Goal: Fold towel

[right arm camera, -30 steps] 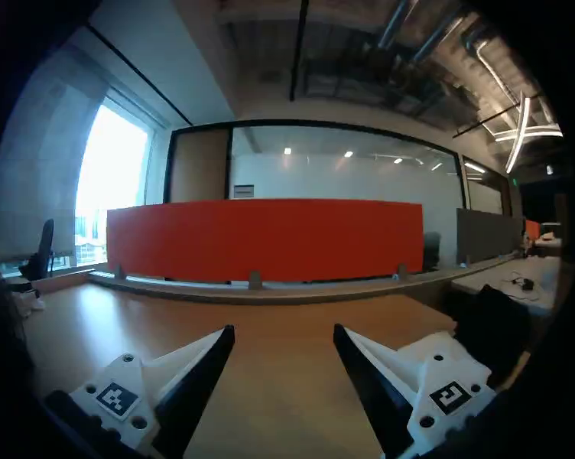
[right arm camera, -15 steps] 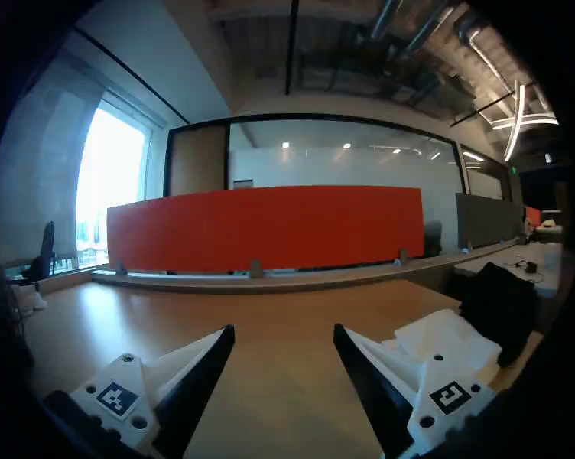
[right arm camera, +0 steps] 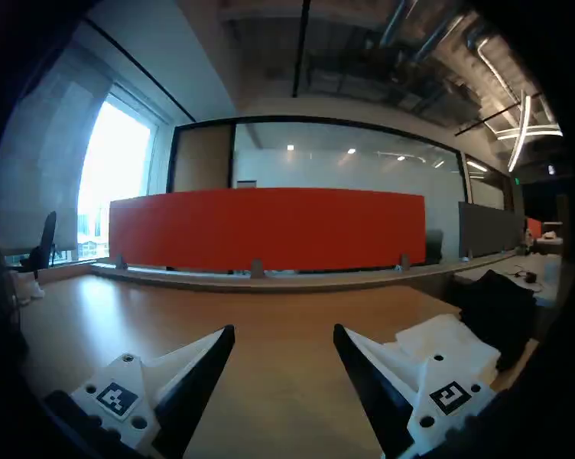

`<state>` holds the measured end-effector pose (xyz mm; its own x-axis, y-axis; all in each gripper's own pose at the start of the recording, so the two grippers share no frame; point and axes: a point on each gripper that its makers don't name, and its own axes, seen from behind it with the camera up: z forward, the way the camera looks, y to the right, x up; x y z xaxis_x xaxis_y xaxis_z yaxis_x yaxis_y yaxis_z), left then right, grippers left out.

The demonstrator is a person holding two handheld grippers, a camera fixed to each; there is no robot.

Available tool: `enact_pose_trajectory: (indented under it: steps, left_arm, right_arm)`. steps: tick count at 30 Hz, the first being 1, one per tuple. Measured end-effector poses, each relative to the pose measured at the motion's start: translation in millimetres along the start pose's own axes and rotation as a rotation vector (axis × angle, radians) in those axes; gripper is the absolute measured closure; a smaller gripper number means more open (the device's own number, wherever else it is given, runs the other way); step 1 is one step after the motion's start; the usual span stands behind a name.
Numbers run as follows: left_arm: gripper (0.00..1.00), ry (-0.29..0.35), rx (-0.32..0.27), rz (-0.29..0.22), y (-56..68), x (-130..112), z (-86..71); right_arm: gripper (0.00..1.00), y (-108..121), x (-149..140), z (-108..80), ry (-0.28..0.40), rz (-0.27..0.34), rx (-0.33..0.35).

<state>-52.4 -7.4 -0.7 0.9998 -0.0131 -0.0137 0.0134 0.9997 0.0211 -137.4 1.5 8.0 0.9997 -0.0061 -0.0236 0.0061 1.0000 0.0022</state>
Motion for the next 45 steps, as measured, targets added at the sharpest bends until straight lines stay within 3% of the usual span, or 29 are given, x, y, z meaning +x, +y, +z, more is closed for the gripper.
enact_pose_trajectory:
  steps: [45]
  left_arm:
    - [0.01, 0.0, 0.0, 0.0, 0.2, 1.4, 0.2]
  right_arm:
    - [0.0, -2.0, -1.3, -3.4, 0.0, -0.002, 0.003]
